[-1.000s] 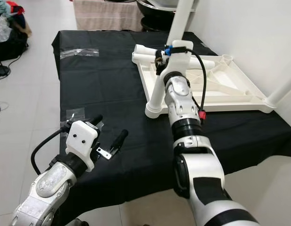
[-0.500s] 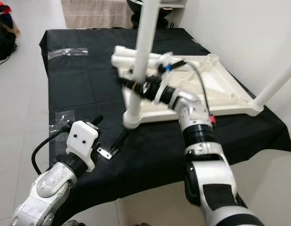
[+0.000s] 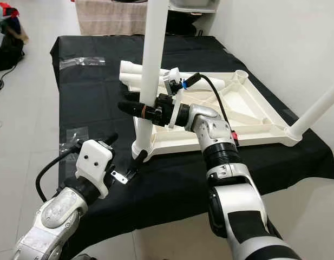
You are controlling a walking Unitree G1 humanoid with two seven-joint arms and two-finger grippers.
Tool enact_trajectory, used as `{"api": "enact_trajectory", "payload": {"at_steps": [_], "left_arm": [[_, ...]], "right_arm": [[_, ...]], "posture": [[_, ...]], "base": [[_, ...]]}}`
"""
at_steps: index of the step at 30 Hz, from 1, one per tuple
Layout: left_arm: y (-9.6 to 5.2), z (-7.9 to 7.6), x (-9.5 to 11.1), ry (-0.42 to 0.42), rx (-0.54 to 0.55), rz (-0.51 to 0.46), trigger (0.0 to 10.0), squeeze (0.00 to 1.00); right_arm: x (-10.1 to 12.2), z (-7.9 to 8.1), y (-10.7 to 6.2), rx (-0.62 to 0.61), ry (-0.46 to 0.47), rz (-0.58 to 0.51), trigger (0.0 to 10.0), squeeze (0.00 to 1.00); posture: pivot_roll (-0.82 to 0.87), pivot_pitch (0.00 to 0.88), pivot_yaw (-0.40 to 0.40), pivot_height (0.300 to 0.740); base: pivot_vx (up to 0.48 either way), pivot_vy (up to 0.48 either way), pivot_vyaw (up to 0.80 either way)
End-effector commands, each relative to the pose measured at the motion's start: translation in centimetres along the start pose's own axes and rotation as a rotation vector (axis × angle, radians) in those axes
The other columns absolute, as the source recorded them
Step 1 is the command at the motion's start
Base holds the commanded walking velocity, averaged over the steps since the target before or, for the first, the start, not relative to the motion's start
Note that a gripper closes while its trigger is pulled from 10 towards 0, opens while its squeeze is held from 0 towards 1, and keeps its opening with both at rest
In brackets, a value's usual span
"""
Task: Building children table
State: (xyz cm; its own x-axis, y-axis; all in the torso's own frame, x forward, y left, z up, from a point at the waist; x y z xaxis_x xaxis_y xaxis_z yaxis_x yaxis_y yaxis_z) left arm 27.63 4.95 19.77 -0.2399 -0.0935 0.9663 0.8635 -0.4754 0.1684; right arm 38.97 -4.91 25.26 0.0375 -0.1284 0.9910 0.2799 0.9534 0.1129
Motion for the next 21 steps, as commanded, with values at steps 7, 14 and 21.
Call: {"api": "enact_trajectory", "payload": {"at_steps": [7, 14, 21], "left_arm": [[0.0, -0.1, -0.3, -0.003, 0.000, 0.009, 10.0, 0.00], [0.0, -0.3, -0.3, -0.004, -0.005, 0.007, 10.0, 0.00], [0.1, -0.4, -0.2, -0.004, -0.010, 0.003, 10.0, 0.00]], "right_arm": [[0.2, -3.7, -0.3, -0.334, 0.011, -0.059, 0.0, 0.00], [-0.2, -10.9, -7.4, -1.182, -0.039, -0.019, 0.0, 0.00], [0.4, -11.0, -11.4, -1.537, -0.044, -0.090, 0.0, 0.00]], "posture": [[0.08, 0.103, -0.126, 0.740], [0.08, 0.098, -0.120, 0.740], [0.08, 0.094, -0.121, 0.740]], "base": [[0.000, 0.000, 0.00], [0.000, 0.000, 0.00], [0.000, 0.000, 0.00]]}}
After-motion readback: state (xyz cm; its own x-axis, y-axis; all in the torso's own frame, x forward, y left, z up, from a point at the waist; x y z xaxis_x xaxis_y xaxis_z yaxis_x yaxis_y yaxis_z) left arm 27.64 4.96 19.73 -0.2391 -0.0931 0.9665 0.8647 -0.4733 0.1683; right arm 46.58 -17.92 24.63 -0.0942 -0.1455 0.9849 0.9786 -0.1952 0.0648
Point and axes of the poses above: a point about 5 cm out from each wrist's last joint towards the gripper, its own y axis pointing out of the wrist towards the gripper, its own x axis along the axis of the wrist's last joint, z = x × y, the point moved 6 cm from there along y, pointing out of the wrist towards the gripper, and after that the axes turned 2 degrees about y, right-handed, at the moved point
